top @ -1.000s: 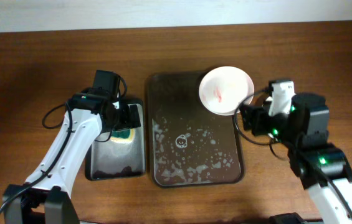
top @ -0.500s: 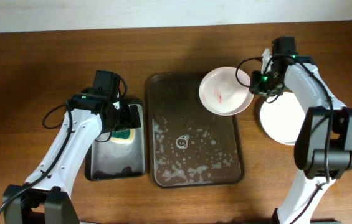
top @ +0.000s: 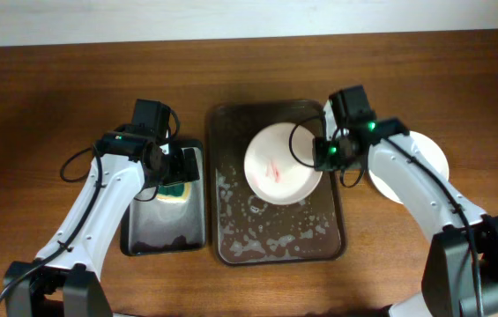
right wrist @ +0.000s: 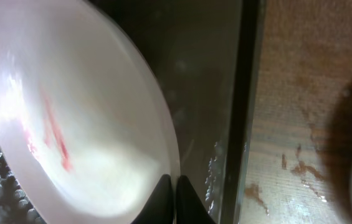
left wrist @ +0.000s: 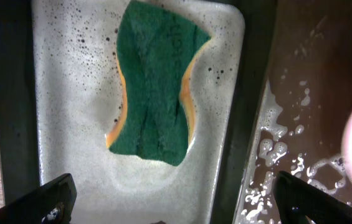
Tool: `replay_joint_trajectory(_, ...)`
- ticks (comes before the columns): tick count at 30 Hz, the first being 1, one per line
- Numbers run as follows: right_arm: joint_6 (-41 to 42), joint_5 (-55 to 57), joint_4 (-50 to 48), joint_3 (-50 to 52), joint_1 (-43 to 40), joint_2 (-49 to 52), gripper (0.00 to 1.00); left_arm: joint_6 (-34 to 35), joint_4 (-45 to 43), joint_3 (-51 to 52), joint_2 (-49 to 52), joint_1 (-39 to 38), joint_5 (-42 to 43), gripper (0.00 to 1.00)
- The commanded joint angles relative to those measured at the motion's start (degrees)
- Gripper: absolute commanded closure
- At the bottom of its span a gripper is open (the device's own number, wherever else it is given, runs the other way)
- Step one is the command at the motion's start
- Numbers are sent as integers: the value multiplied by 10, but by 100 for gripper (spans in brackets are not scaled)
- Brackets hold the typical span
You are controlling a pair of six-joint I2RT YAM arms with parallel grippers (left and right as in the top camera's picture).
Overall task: Clean dirty plates on tray and stack at the side
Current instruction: 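Pull the grasped plate toward the tray center with the right gripper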
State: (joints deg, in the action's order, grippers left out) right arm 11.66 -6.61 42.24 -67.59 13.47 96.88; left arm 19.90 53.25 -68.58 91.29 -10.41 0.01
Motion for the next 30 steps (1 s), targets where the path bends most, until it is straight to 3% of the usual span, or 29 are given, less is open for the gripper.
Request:
replay_joint_trajectory(1,10,11,-11,24,0,-10,96,-3,0,-6,-6,4,3,1)
replay_joint_trajectory(4,59,-67,52,24,3,-10,96,-3,0,-6,-6,4,2,1)
replay_joint_trajectory(5,149,-66,98,24,5,-10,96,-3,0,-6,-6,4,2,1)
replay_joint_trajectory(6,165,-82,98,24,5,-10,80,-3,0,-6,-6,4,2,1)
replay_joint_trajectory(7,144,-82,94,23,4,-10,61,-3,0,-6,-6,4,2,1)
replay_joint_trajectory(8,84,-82,96,12,2,-10,58,-3,0,-6,-6,4,2,1)
replay_joint_trajectory(11,-57,-80,151,-56,-13,-30,60,-3,0,-6,-6,4,2,1)
replay_joint_trajectory(12,-91,-80,181,-89,-14,-80,64,-3,0,-6,-6,4,2,1)
replay_joint_trajectory(15,-93,-49,185,-84,-14,-261,62,-2,0,-6,-6,4,5,1)
replay_joint_trajectory(18,-64,14,125,77,-15,-398,56,-3,0,-6,-6,4,62,1)
replay_joint_trajectory(20,-15,-16,31,227,-15,-367,49,-3,-7,-6,-4,4,19,1)
replay_joint_trajectory(22,-15,-98,38,227,-15,-324,49,-3,-7,-1,-2,4,-40,0)
replay_joint_trajectory(24,-15,-116,42,201,-15,-315,49,-2,-42,29,-2,5,-85,12)
replay_joint_trajectory(26,-15,-119,50,170,-15,-315,50,-2,-108,68,7,5,-67,38)
replay_joint_trajectory(29,-15,-123,56,158,-15,-315,49,-1,-150,87,75,5,-51,42)
replay_joint_trajectory(30,-15,-123,59,158,-15,-315,49,-3,-159,87,104,5,-38,47)
